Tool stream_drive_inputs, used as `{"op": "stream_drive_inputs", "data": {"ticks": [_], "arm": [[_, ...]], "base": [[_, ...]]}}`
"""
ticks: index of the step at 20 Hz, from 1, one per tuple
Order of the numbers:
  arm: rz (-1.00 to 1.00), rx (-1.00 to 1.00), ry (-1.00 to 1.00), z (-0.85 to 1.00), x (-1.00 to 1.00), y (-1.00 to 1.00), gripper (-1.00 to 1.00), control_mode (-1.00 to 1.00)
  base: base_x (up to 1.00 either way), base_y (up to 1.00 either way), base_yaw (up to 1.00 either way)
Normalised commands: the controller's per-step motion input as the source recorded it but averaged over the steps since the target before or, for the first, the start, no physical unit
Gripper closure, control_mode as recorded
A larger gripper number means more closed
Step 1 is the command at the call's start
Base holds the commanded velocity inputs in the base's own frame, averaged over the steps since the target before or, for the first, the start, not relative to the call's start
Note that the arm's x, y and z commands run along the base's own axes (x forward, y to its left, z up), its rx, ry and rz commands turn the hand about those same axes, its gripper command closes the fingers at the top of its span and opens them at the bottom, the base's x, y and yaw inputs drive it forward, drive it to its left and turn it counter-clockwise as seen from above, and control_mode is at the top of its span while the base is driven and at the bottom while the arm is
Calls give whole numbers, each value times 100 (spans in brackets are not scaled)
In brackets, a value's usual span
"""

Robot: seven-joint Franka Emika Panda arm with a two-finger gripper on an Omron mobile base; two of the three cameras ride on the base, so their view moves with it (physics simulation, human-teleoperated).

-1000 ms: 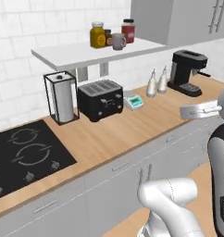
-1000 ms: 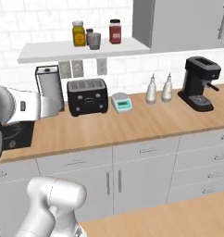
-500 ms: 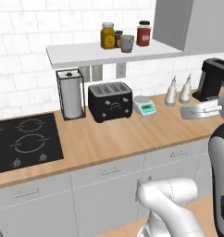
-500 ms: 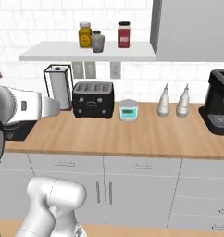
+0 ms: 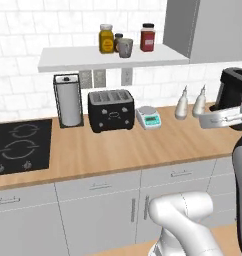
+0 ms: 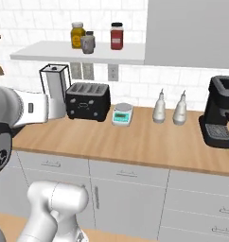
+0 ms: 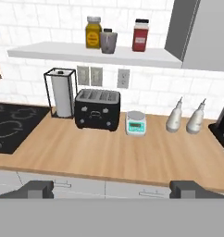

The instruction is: Gather all objects into one cabinet and sort the glasses and bowls to opposite sides.

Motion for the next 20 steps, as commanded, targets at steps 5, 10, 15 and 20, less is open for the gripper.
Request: {"op": "stream_drive_inputs", "data": {"ticks": [5,10,15,20], "arm": [[0,0,0,0,0,0,-100,100],[0,0,0,0,0,0,-100,100],[0,0,0,0,0,0,-100,100],[0,0,0,0,0,0,-100,100]], "base": [[57,0,6],[73,2,5],[44,23,7],[51,18,2]]}}
